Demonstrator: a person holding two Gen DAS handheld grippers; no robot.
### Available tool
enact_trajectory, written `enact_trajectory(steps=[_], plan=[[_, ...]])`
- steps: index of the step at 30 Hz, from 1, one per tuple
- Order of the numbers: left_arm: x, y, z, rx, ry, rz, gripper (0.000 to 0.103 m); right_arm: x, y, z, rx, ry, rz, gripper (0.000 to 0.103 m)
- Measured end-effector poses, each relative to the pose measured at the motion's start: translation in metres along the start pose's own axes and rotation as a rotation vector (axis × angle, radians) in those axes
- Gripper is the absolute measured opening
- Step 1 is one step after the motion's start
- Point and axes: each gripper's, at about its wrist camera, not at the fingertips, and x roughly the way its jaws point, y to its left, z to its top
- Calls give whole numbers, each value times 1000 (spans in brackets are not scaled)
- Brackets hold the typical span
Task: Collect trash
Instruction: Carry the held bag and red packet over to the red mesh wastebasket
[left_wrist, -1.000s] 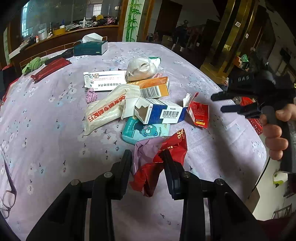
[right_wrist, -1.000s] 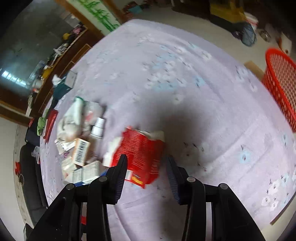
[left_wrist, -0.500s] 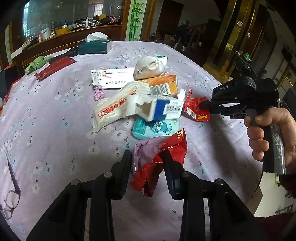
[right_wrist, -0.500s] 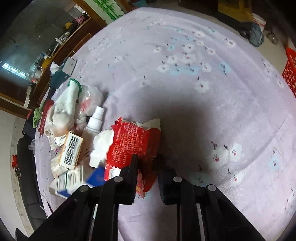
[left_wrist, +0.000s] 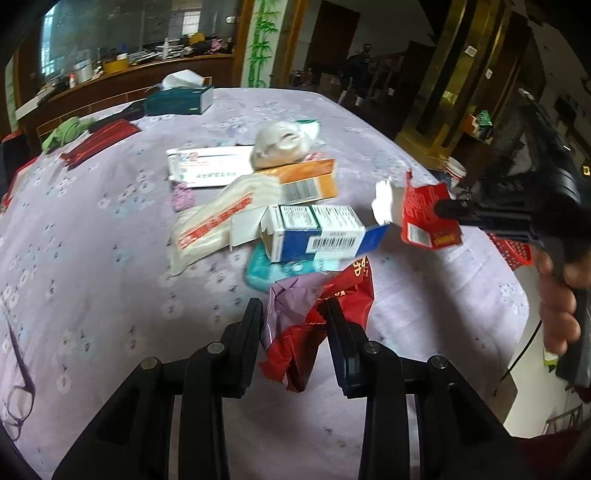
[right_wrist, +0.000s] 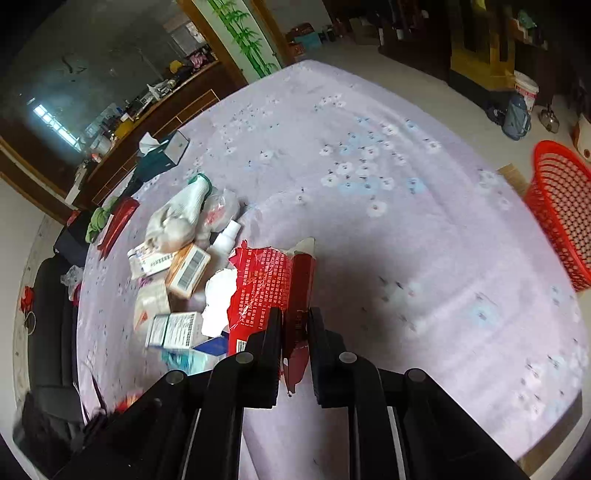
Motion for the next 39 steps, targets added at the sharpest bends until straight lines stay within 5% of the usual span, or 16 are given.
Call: enact_trajectory(steps=[17, 28, 34, 37, 39], plan=[[24, -130, 33, 160, -8, -132, 33, -104, -135, -30, 147, -147, -60, 14], [75, -284, 86, 255, 56, -303, 33, -169, -260, 9, 269, -260, -169, 14], [111, -360, 112, 301, 57, -312, 33, -173, -307, 44, 280, -286, -214, 16], [126, -386, 122, 320, 55, -309, 46, -170, -317, 59, 270, -292, -223, 21], [134, -398, 129, 318, 33, -286, 73, -165, -321, 67, 258, -297, -244, 36]])
